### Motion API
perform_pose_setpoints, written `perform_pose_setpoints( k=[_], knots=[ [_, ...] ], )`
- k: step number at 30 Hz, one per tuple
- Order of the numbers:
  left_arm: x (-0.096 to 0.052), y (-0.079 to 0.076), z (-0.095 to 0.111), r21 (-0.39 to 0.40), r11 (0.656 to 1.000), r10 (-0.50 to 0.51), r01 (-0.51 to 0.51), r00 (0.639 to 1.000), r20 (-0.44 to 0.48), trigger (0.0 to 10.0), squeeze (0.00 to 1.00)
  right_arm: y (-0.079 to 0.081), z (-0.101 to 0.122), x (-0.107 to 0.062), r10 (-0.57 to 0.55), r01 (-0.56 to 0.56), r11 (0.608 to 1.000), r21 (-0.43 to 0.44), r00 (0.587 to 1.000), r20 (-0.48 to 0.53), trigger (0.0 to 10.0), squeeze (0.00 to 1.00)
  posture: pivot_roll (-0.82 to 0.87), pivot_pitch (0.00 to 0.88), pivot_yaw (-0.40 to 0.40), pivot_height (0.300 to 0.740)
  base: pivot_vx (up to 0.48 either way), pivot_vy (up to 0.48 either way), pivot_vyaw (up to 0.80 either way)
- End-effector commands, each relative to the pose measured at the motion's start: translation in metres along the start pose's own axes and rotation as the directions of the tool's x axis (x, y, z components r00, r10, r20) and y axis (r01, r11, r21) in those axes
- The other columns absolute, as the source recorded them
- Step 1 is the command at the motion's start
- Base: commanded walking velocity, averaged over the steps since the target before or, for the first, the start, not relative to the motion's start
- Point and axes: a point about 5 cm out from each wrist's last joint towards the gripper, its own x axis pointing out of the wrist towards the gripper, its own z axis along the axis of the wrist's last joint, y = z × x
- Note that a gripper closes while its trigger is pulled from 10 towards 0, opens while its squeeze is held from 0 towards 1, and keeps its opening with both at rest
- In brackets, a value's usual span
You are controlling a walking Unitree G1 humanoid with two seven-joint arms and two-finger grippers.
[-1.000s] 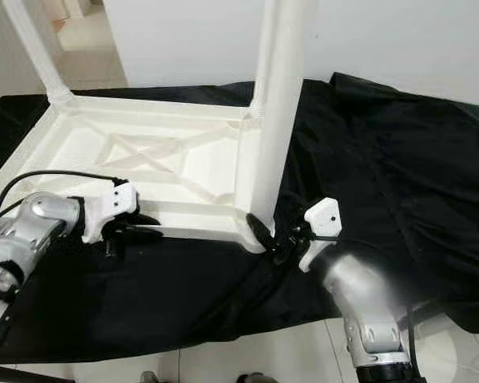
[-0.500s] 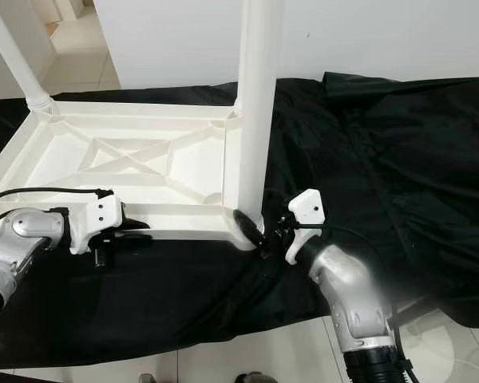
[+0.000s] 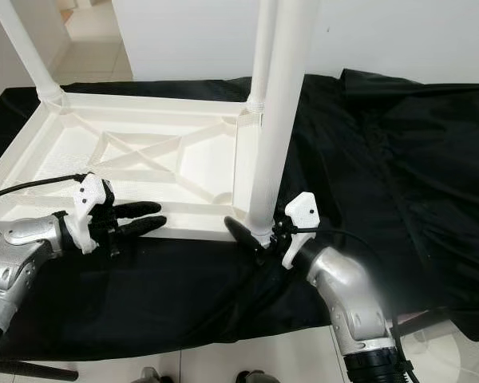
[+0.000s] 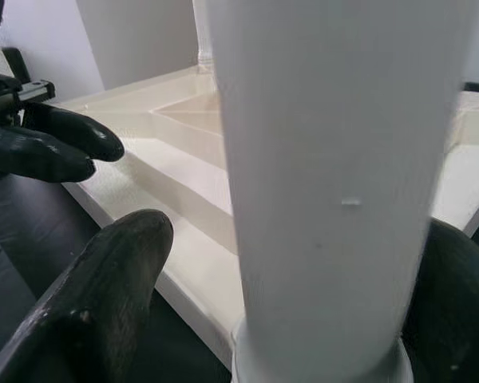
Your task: Building children table
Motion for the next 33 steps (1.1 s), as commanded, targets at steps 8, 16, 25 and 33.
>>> perform_pose_setpoints(
  k=[8, 16, 25, 33],
  knots=[
    [-0.003, -0.013, 0.009, -0.070, 0.977, 0.207, -0.202, 0.976, 0.070, 10.0, 0.00, -0.012, 0.010, -0.002, -0.021, 0.022, 0.999, -0.047, 1.000, 0.016, 10.0, 0.00, -0.06, 0.135, 0.023, 0.740, 0.000, 0.000, 0.00],
    [0.013, -0.046, 0.030, -0.142, 0.972, 0.210, -0.189, 0.965, 0.158, 10.0, 0.00, -0.016, 0.006, -0.003, -0.029, 0.028, 0.998, -0.052, 1.000, -0.009, 2.9, 0.00, -0.06, 0.144, 0.012, 0.740, 0.000, 0.000, 0.00],
    [0.033, -0.065, 0.035, -0.190, 0.962, 0.225, -0.197, 0.964, 0.143, 10.0, 0.00, -0.010, 0.002, -0.001, -0.059, 0.058, 0.998, -0.040, 0.997, -0.048, 4.2, 0.00, -0.07, 0.154, 0.002, 0.740, 0.000, 0.000, 0.00],
    [0.040, -0.070, 0.035, -0.195, 0.950, 0.271, -0.242, 0.953, 0.135, 10.0, 0.00, -0.001, -0.001, 0.004, -0.223, 0.223, 0.975, -0.008, 0.972, -0.068, 10.0, 0.00, -0.07, 0.152, 0.000, 0.740, 0.000, 0.000, 0.00]
  ],
)
